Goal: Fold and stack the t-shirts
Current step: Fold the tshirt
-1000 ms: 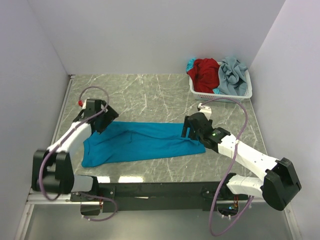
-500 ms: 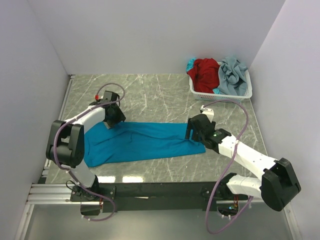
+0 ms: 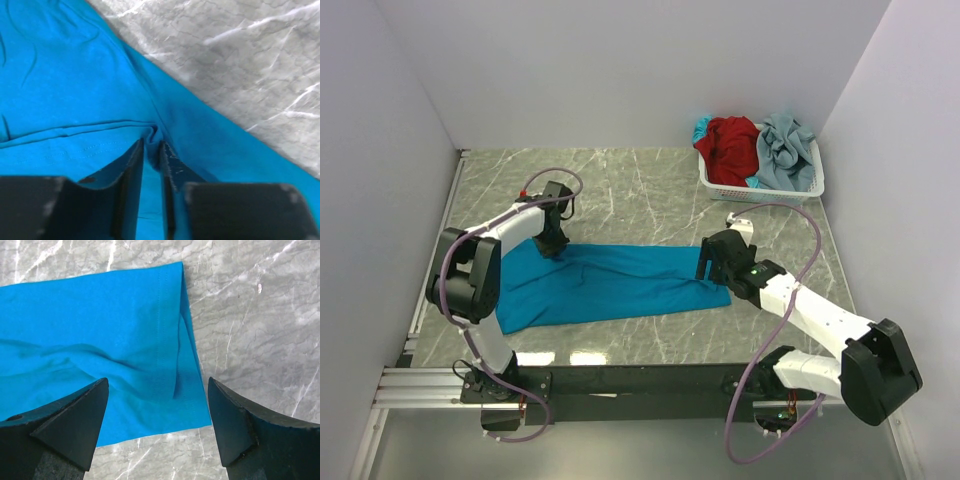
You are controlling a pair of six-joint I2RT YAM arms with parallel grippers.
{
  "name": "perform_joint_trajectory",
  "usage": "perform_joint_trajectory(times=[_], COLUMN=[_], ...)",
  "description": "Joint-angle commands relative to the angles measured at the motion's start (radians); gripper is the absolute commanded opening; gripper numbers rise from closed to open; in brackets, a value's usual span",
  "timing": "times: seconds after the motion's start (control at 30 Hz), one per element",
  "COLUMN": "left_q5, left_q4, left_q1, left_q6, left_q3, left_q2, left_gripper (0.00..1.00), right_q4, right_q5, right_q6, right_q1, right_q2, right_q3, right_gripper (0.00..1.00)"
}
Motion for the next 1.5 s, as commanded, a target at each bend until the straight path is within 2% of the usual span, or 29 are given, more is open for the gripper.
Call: perform_joint_trajectory(times=[0.0, 0.13, 0.17, 0.27, 0.53, 0.93, 1.13, 1.33, 1.47], left_q5=[-0.048, -0.056, -0.057, -0.059, -0.064, -0.042, -0.042, -0.076, -0.099], left_q4=[-0.046, -0.052, -0.052, -0.040, -0.047, -0.061, -0.062, -0.150, -0.177], left_q1=[-0.013, -0.025, -0.030, -0.041, -0.072, -0.111, -0.171, -0.232, -0.240], left_q6=[-0.013, -0.020, -0.025, -0.033, -0.052, -0.177, -0.308, -0.491, -0.543], left_q3=[0.041, 0.036, 0.032, 0.020, -0.011, -0.186, -0.255, -0.316, -0.336], left_q2=[-0.004, -0.029, -0.033, -0.056, -0.134, -0.266, -0.343, -0.421, -0.454], left_gripper=[0.24, 0.17, 0.11, 0.01, 0.01, 0.01, 0.01, 0.01, 0.02], right_q4=[0.035, 0.041, 0.041, 0.044, 0.044, 0.061, 0.075, 0.083, 0.087], right_q5=[0.004, -0.003, -0.007, -0.010, -0.016, -0.041, -0.061, -0.073, -0.084], right_q6=[-0.013, -0.013, -0.014, -0.016, -0.016, -0.019, -0.020, -0.023, -0.025], right_q1=[-0.009, -0.011, -0.012, -0.012, -0.014, -0.012, -0.014, -0.014, -0.015], right_q2=[-0.034, -0.027, -0.027, -0.022, -0.028, -0.050, -0.060, -0.079, -0.091], right_q3=[-0.003, -0.003, -0.003, -0.002, -0.006, -0.023, -0.037, -0.048, -0.055], right_gripper=[0.86, 0.86, 0.86, 0.86, 0.86, 0.85, 0.85, 0.85, 0.85])
